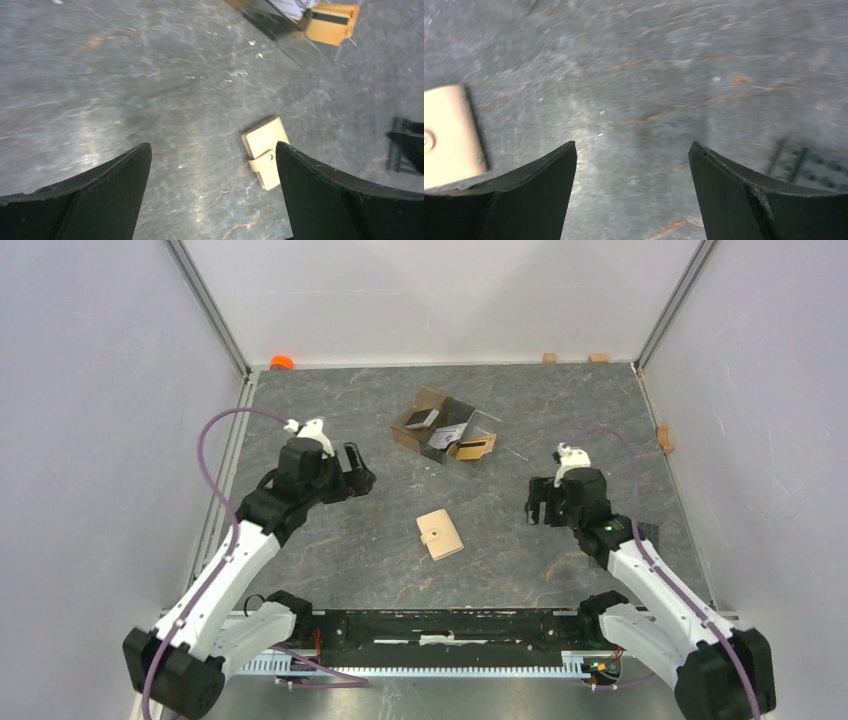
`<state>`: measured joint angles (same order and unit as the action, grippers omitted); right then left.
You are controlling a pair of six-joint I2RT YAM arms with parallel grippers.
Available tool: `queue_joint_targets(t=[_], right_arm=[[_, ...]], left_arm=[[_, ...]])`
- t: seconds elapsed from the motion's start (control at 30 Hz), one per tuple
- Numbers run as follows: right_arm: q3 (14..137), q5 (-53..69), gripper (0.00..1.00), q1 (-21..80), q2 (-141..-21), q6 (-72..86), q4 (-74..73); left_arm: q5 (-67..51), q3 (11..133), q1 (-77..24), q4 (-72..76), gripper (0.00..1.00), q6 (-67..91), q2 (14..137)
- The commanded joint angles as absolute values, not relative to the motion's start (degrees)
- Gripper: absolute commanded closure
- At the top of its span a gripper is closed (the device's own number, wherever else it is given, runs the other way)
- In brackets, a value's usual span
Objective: Put the credit cards into the card holder
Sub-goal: Reset both arms
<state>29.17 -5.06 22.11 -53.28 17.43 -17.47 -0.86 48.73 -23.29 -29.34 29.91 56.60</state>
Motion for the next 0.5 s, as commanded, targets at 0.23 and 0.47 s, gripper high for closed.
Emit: queue_joint_targets(t=[0.23, 0.47], right_arm=[[23.31, -14.79, 0.11, 13.93, -32.96, 7.18, -7.76], [20.65, -17.4, 0.11, 13.91, -24.65, 6.2, -4.71]], left_arm=[[18.6, 46.72, -21.6, -34.62, 0.0, 13.84, 36.91], [20.17, 46.14, -21.6, -33.4, 0.0, 13.55, 33.58]])
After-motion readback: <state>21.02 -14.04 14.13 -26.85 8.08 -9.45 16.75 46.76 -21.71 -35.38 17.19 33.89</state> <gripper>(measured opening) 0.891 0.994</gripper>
